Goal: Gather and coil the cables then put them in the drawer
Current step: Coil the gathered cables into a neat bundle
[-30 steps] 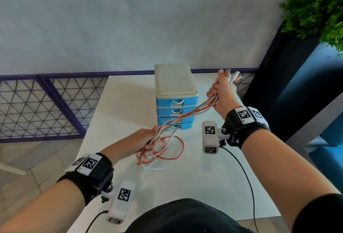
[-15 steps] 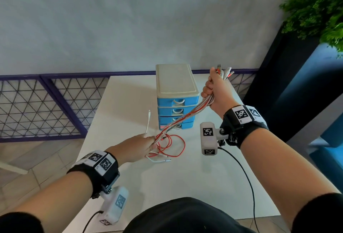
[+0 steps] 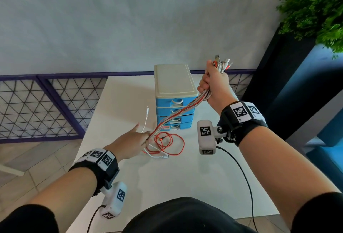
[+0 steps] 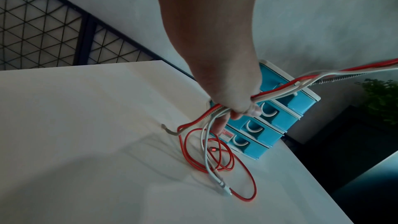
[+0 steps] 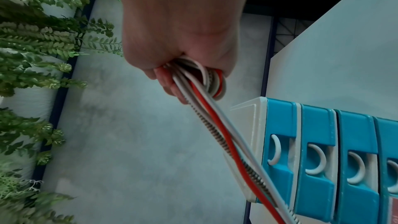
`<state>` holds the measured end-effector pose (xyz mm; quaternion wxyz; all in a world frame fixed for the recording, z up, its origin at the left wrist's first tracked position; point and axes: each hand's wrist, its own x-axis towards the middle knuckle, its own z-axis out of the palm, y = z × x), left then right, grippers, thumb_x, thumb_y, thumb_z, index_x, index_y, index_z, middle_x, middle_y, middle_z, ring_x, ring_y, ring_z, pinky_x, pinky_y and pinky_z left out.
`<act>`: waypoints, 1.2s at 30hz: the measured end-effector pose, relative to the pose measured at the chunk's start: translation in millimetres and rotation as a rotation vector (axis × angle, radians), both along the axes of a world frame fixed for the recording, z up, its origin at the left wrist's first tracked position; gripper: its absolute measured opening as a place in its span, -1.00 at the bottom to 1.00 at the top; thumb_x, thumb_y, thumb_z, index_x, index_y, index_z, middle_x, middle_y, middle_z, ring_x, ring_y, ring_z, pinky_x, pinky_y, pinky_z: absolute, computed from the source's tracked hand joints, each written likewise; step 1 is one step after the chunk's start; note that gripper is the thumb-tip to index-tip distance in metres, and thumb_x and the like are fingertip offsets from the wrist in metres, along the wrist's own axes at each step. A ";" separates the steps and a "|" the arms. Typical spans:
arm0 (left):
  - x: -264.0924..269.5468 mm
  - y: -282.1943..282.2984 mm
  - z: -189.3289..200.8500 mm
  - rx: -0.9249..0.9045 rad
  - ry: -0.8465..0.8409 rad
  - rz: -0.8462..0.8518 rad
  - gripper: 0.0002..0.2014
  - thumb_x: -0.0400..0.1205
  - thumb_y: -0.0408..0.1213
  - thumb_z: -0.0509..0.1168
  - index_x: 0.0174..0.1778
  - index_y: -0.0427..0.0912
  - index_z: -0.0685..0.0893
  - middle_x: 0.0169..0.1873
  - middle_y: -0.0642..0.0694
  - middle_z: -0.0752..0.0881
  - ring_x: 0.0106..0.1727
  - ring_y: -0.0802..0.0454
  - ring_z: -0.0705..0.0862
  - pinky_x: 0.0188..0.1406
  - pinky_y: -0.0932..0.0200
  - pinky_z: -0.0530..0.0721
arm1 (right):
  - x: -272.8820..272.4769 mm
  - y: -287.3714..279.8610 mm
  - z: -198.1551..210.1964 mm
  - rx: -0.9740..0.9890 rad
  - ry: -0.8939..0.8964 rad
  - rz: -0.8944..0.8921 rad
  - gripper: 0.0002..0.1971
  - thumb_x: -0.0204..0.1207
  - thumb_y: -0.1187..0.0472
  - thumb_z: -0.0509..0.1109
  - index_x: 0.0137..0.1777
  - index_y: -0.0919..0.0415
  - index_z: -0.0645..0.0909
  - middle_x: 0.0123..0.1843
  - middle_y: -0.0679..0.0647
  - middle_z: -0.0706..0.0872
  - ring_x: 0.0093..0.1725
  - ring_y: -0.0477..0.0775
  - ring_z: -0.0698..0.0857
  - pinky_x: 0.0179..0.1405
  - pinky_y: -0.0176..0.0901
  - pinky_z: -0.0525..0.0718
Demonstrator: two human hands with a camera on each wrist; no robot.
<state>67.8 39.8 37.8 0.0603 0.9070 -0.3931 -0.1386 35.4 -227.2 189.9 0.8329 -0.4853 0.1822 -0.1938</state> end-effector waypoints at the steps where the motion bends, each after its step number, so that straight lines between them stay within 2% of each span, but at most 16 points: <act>1: -1.8 1.1 1.6 -0.036 0.017 0.019 -0.56 0.63 0.23 -0.22 0.03 0.03 0.41 -0.19 -0.07 0.70 0.05 -0.11 0.68 0.28 0.00 0.55 | -0.5 -0.5 1.7 0.007 -0.004 -0.011 -0.64 0.64 0.05 0.33 -0.36 0.12 0.37 -0.58 -0.01 0.26 -0.69 -0.09 0.27 -0.68 -0.31 0.32; 2: -2.3 2.1 1.5 -0.046 0.027 0.041 -0.54 0.63 0.25 -0.20 0.07 0.01 0.42 -0.18 -0.06 0.67 -0.08 -0.12 0.66 -0.03 0.04 0.60 | -0.6 -0.8 3.5 0.015 -0.011 -0.020 -0.63 0.64 0.05 0.33 -0.37 0.12 0.36 -0.59 -0.01 0.26 -0.69 -0.09 0.26 -0.68 -0.31 0.31; 4: -2.8 1.4 1.1 -0.059 0.039 0.073 -0.59 0.70 0.13 -0.12 0.20 -0.08 0.41 -0.26 -0.08 0.63 -0.26 -0.09 0.57 -0.27 0.07 0.49 | -0.7 -1.4 5.5 0.029 -0.025 -0.032 -0.62 0.64 0.05 0.33 -0.37 0.12 0.34 -0.60 -0.02 0.25 -0.69 -0.09 0.25 -0.67 -0.30 0.29; 7: -2.2 2.2 -3.3 -0.126 0.052 0.138 -0.63 0.72 0.10 -0.08 0.25 -0.05 0.38 -0.30 -0.09 0.63 -0.24 -0.13 0.59 -0.28 0.05 0.49 | 0.2 -1.5 6.4 0.038 -0.043 -0.044 -0.61 0.64 0.06 0.33 -0.39 0.11 0.32 -0.63 -0.04 0.23 -0.71 -0.10 0.24 -0.69 -0.31 0.27; 10: 0.3 5.5 -8.4 -0.202 0.079 0.199 -0.68 0.70 0.12 -0.05 0.13 -0.01 0.44 -0.28 -0.12 0.69 -0.18 -0.16 0.66 -0.22 0.00 0.56 | 1.3 -0.3 7.3 0.045 -0.051 -0.054 -0.61 0.64 0.06 0.33 -0.40 0.11 0.33 -0.64 -0.04 0.24 -0.71 -0.10 0.24 -0.70 -0.31 0.29; 13: -0.7 6.7 -11.3 -0.337 0.222 0.238 -0.68 0.70 0.10 0.01 0.03 -0.02 0.53 -0.34 -0.09 0.67 -0.28 -0.06 0.62 -0.21 0.05 0.55 | 1.9 -1.3 8.1 0.073 -0.058 -0.062 -0.61 0.64 0.06 0.33 -0.40 0.11 0.33 -0.62 -0.03 0.24 -0.71 -0.10 0.25 -0.70 -0.31 0.29; 17: -4.9 6.7 -15.5 -0.433 0.405 0.325 -0.65 0.68 0.09 0.06 -0.26 -0.04 0.55 -0.46 0.03 0.49 -0.44 0.13 0.45 -0.33 0.18 0.41 | 2.5 -3.1 11.4 0.120 -0.070 -0.077 -0.60 0.65 0.05 0.31 -0.40 0.13 0.34 -0.63 -0.05 0.24 -0.73 -0.10 0.25 -0.71 -0.32 0.28; 20: -8.0 8.8 -21.3 -0.308 0.468 0.308 -0.59 0.68 0.12 0.00 -0.39 -0.03 0.45 -0.43 0.03 0.54 -0.35 0.09 0.51 -0.14 0.21 0.42 | 3.4 -4.4 12.1 0.135 -0.075 -0.077 -0.60 0.65 0.04 0.31 -0.40 0.12 0.35 -0.62 -0.05 0.25 -0.72 -0.11 0.25 -0.70 -0.31 0.27; 22: -8.7 12.3 -24.1 -0.238 0.457 0.295 -0.59 0.72 0.05 -0.03 -0.39 -0.02 0.45 -0.40 0.06 0.60 -0.19 0.03 0.63 0.27 0.25 0.29 | 3.7 -4.9 12.4 0.133 -0.072 -0.070 -0.61 0.65 0.03 0.31 -0.39 0.12 0.36 -0.60 -0.04 0.25 -0.71 -0.11 0.25 -0.70 -0.30 0.27; 24: -8.3 13.6 -23.8 -0.188 0.438 0.255 -0.66 0.74 0.00 -0.04 -0.29 0.08 0.50 -0.34 0.08 0.65 -0.04 0.00 0.68 0.51 0.20 0.09 | 2.5 -5.8 11.8 0.125 -0.063 -0.075 -0.61 0.64 0.03 0.32 -0.39 0.13 0.36 -0.59 -0.04 0.25 -0.71 -0.11 0.25 -0.69 -0.30 0.27; 26: -10.2 15.4 -21.5 -0.132 0.443 0.240 -0.71 0.73 0.04 -0.03 0.09 0.09 0.57 -0.06 -0.03 0.73 0.13 -0.06 0.65 0.51 0.08 0.31 | 2.0 -4.9 10.4 0.126 -0.066 -0.068 -0.61 0.65 0.03 0.31 -0.39 0.13 0.35 -0.59 -0.04 0.25 -0.71 -0.11 0.25 -0.69 -0.30 0.26; 27: -10.1 16.2 -19.9 -0.092 0.431 0.249 -0.63 0.72 0.09 -0.03 0.29 0.03 0.51 0.10 -0.10 0.71 0.21 -0.11 0.63 0.43 0.01 0.43 | 2.2 -3.7 10.5 0.126 -0.070 -0.062 -0.61 0.65 0.03 0.31 -0.39 0.13 0.35 -0.60 -0.04 0.24 -0.71 -0.11 0.25 -0.69 -0.30 0.26; 29: -8.9 17.1 -18.6 0.028 0.349 0.279 -0.51 0.71 0.11 -0.08 0.51 -0.02 0.29 0.26 -0.16 0.66 0.28 -0.19 0.62 0.32 -0.07 0.53 | 2.1 -1.4 11.8 0.110 -0.070 -0.057 -0.61 0.65 0.03 0.32 -0.39 0.13 0.35 -0.60 -0.03 0.24 -0.71 -0.11 0.24 -0.68 -0.30 0.24; 31: -10.0 14.2 -13.7 0.148 0.209 0.231 -0.54 0.72 -0.01 -0.08 0.54 -0.07 0.19 0.20 -0.14 0.69 0.16 -0.20 0.67 0.21 -0.08 0.60 | 2.3 0.3 13.6 0.077 -0.062 -0.072 -0.61 0.64 0.03 0.33 -0.38 0.13 0.34 -0.61 -0.03 0.26 -0.71 -0.10 0.23 -0.69 -0.30 0.24; 33: -9.5 8.4 -10.6 0.238 0.060 0.195 -0.59 0.71 -0.14 -0.06 0.49 -0.10 0.20 0.00 -0.11 0.69 0.00 -0.20 0.68 -0.01 0.00 0.61 | 2.8 4.6 14.2 0.042 -0.050 -0.086 -0.61 0.63 0.02 0.35 -0.37 0.13 0.33 -0.62 -0.04 0.27 -0.71 -0.09 0.22 -0.69 -0.30 0.23; 36: -11.9 0.6 -10.5 0.275 0.004 0.180 -0.68 0.73 -0.15 -0.06 0.37 -0.15 0.29 -0.09 -0.16 0.68 -0.01 -0.23 0.69 -0.16 0.03 0.52 | 4.6 14.5 11.0 0.045 -0.054 -0.053 -0.59 0.64 0.02 0.33 -0.38 0.12 0.31 -0.63 -0.04 0.23 -0.70 -0.09 0.18 -0.70 -0.33 0.19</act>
